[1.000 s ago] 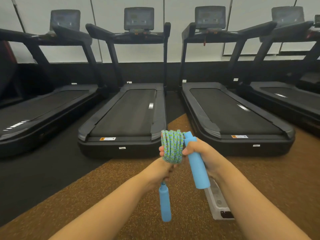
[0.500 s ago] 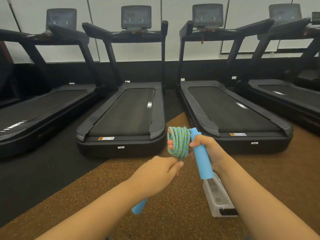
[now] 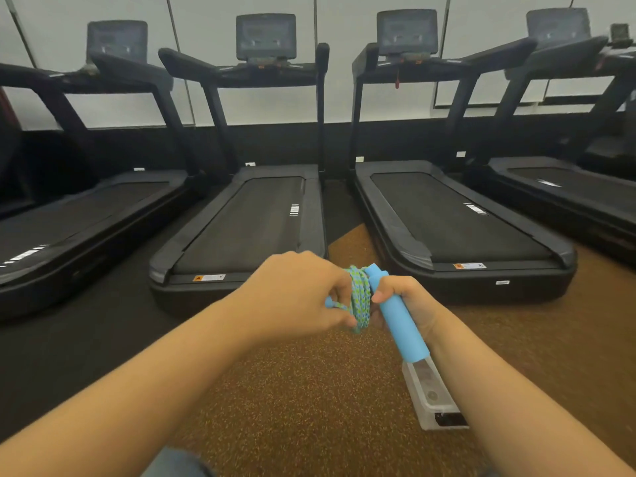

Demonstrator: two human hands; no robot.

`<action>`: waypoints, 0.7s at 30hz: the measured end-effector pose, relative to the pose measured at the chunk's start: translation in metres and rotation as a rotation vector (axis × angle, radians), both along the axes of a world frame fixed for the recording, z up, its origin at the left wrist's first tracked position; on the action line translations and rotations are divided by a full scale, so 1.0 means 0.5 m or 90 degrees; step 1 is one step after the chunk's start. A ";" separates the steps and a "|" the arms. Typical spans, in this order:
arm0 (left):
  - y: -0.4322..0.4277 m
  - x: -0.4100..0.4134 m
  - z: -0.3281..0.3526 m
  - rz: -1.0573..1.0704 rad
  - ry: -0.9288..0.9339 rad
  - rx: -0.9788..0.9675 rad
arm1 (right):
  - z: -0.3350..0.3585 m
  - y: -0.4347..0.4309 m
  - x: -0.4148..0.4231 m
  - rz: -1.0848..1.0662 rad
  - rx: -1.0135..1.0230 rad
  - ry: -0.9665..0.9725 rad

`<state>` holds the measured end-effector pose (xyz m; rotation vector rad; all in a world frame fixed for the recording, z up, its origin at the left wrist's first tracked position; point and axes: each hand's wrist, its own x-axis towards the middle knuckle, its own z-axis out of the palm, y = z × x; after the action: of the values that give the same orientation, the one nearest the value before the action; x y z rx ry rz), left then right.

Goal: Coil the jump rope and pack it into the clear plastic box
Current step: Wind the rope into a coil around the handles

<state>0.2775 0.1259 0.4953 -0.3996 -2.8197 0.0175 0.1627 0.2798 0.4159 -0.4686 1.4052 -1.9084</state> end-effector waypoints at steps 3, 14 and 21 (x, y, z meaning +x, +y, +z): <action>0.002 -0.010 0.011 -0.043 -0.002 -0.015 | -0.015 -0.006 -0.006 0.035 0.022 0.001; 0.001 -0.061 0.049 -0.158 -0.202 0.109 | -0.045 -0.041 0.043 0.279 -0.237 -0.036; -0.029 -0.095 0.024 -0.148 -0.268 0.234 | -0.064 -0.044 0.048 0.254 -0.293 -0.036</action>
<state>0.2302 0.1112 0.5072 -0.7052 -3.0593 -0.6990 0.1866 0.2578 0.3840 -0.8359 0.7540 -1.8794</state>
